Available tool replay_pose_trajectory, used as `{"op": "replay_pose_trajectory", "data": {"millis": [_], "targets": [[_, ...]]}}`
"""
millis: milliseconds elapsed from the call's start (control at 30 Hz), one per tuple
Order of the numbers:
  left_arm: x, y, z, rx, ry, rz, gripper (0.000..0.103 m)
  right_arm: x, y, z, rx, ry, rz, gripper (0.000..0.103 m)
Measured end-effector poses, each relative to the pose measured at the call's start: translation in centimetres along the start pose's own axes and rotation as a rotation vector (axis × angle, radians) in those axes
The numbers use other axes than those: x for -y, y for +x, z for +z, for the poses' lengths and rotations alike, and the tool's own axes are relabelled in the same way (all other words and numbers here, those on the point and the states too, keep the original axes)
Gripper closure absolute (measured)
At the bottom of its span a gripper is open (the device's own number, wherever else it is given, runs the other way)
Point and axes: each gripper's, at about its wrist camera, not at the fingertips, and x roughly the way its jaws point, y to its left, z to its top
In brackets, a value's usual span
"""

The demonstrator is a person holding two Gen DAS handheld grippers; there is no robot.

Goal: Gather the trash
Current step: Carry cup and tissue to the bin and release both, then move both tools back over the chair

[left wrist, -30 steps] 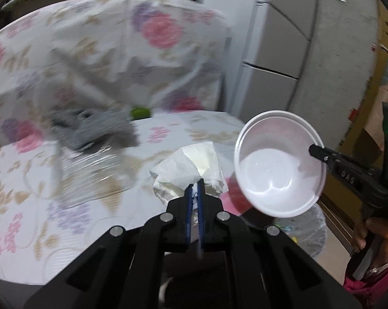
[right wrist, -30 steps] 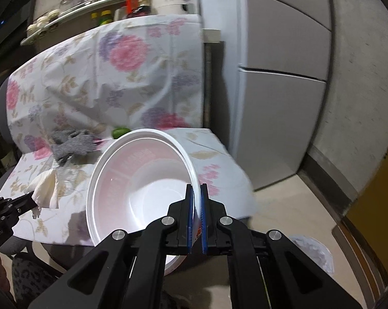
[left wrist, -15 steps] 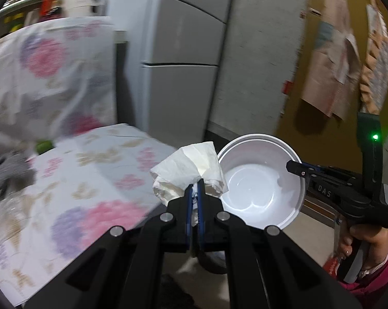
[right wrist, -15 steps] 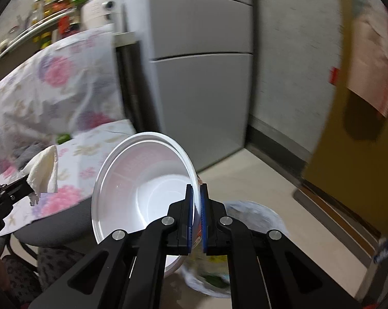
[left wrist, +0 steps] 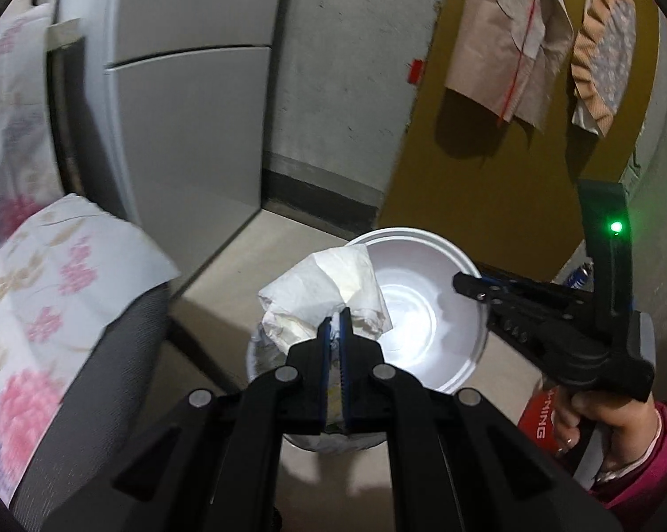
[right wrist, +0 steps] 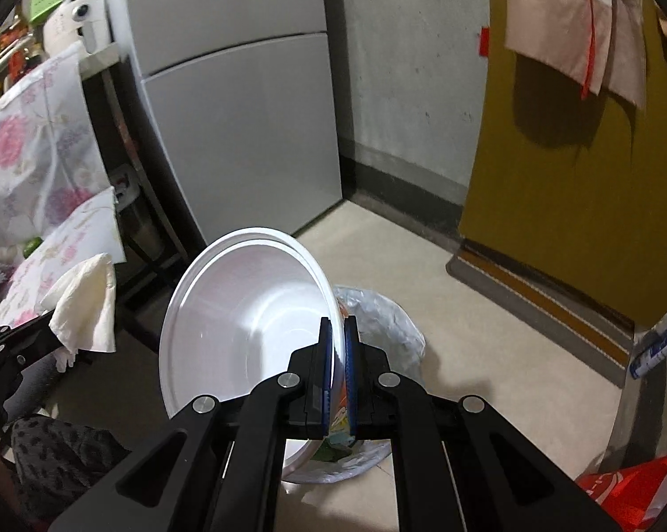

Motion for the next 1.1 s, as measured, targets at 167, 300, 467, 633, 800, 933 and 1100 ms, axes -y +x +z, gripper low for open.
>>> {"op": "replay_pose_trajectory", "data": {"millis": [167,300,467,633,800,933,1100], "targets": [[0.2,3.2,0.6,-0.083,-0.018,-0.046,0.085,1.3,2.4,0.0,-0.037,0.048,0.004,0.083],[-0.4,3.8,0.5,-0.095,-0.033,-0.033,0.059,2.0,3.7,-0.1,-0.06,0.075,-0.005,0.067],[-2.0,2.8,0.3,-0.074,-0.067,0.013,0.059,2.3,3.3,0.0,-0.046,0.082,-0.017,0.066],[-4.2,0.6,-0.3,-0.04,-0.119,0.069,0.059,1.4,1.3,1.1,0.018,0.068,-0.018,0.066],[-6.3,-2.7,-1.5,-0.005,-0.16,0.132,0.059,-1.6,-0.8,1.9,0.076,0.004,0.031,0.066],[-8.4,-5.9,-2.9,0.03,-0.195,0.195,0.059,-5.1,-2.2,2.5,0.105,-0.041,0.05,0.066],[-11.9,-10.6,-5.3,0.076,-0.286,0.292,0.059,-10.1,-3.9,3.2,0.108,-0.128,0.153,0.066]]}}
